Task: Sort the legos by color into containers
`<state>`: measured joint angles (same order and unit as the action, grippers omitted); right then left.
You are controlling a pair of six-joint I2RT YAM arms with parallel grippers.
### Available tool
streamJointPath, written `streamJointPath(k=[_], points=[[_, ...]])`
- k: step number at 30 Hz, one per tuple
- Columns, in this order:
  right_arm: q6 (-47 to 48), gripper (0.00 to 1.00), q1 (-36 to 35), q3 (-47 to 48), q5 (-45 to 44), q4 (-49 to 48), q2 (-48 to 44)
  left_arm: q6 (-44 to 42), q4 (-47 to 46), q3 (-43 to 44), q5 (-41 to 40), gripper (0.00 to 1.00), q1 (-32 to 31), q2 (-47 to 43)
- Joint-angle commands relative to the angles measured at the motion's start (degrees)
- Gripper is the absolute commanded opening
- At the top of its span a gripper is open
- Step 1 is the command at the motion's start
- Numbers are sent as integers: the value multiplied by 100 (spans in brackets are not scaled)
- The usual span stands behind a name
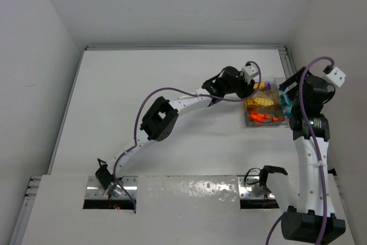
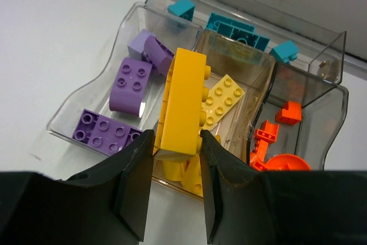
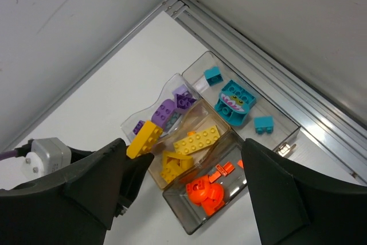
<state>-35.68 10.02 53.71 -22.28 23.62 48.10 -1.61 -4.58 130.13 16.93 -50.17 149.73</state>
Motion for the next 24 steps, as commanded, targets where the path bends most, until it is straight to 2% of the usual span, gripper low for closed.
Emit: streamJointPath(k=[1, 5, 10, 16, 18, 24], points=[[193, 81, 9, -36, -74, -6, -20, 38, -395, 224, -58, 1, -159, 39], [176, 81, 9, -115, -48, -41, -20, 90, -430, 145, -41, 7, -212, 74], [254, 82, 9, -107, -30, -33, -37, 108, -316, 127, -93, 45, -230, 100], [299, 83, 9, -80, -83, -33, -55, 108, -342, 162, -76, 73, -230, 21], [272, 84, 9, -54, -31, -33, -37, 108, -307, 180, -93, 78, -230, -14], [237, 84, 9, 261, 110, 90, 121, -94, -79, 356, -278, 78, -221, -400]])
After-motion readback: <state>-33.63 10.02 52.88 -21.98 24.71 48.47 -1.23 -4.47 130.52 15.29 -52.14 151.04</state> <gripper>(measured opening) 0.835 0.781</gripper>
